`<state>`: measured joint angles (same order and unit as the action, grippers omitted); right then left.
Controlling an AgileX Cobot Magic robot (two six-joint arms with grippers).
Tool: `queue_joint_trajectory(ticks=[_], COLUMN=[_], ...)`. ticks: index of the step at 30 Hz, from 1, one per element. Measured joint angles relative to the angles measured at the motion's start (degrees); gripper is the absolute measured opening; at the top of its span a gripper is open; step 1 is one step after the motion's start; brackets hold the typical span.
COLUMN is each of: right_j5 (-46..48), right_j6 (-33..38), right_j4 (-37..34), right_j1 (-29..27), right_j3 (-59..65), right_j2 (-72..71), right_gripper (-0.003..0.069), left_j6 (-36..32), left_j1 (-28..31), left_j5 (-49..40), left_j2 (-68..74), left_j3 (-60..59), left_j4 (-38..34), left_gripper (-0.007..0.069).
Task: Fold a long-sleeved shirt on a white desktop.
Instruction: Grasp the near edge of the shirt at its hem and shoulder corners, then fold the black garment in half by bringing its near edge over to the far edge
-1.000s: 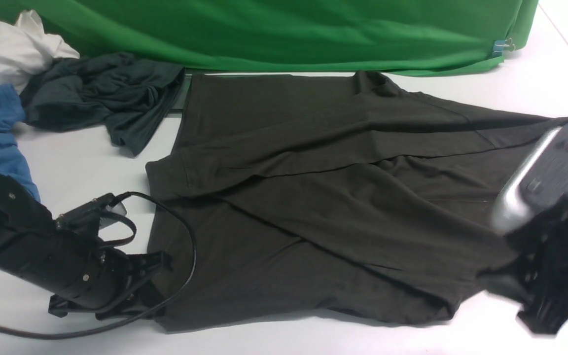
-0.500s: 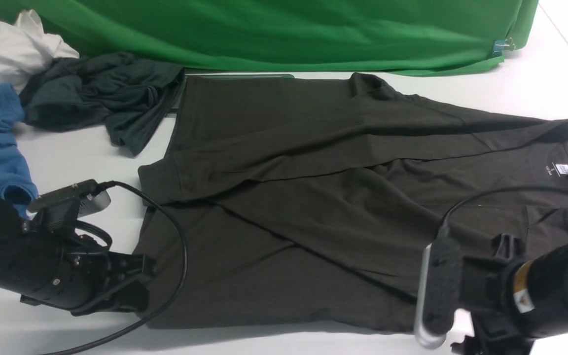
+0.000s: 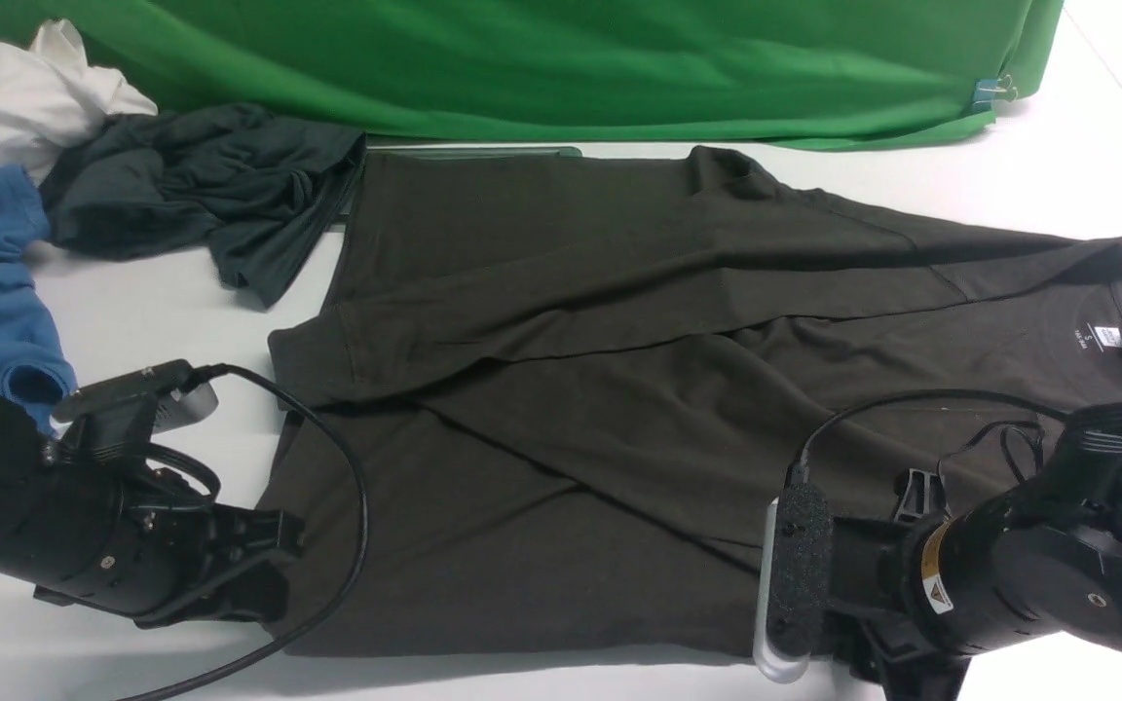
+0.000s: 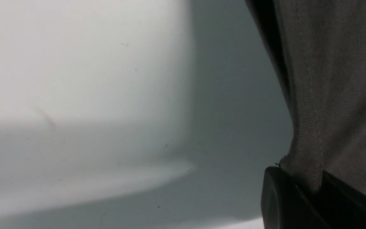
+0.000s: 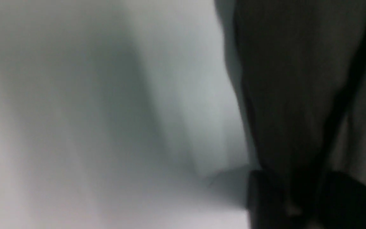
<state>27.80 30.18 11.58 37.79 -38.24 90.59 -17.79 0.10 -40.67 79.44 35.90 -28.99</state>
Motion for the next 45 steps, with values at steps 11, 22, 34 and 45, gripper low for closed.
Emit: queue_joint_trajectory(ticks=[11, 22, 34, 45], right_j5=[8.9, 20.6, 26.7, 29.9], right_j6=[-1.1, -1.1, 0.2, 4.9], right_j4=[0.1, -3.9, -14.0, -8.8], right_j1=[0.0, 0.0, 0.0, -10.0], right_j3=[-2.1, -2.4, 2.0, -19.1], right_j2=[-6.5, -19.6, -23.7, -12.9], right_gripper=[0.0031, 0.0028, 0.0027, 0.0027], left_j6=[-0.1, 1.8, 7.2, 9.0], left_j1=[0.0, 0.0, 0.0, -0.1], left_j5=[-1.6, -9.1, -15.8, -15.3], left_j2=[-1.3, -11.8, -20.3, -8.9], left_j3=[0.0, 0.0, -2.6, 16.7], left_j4=[0.2, 1.0, 5.3, 8.4], left_gripper=[0.0048, 0.0048, 0.0048, 0.0048])
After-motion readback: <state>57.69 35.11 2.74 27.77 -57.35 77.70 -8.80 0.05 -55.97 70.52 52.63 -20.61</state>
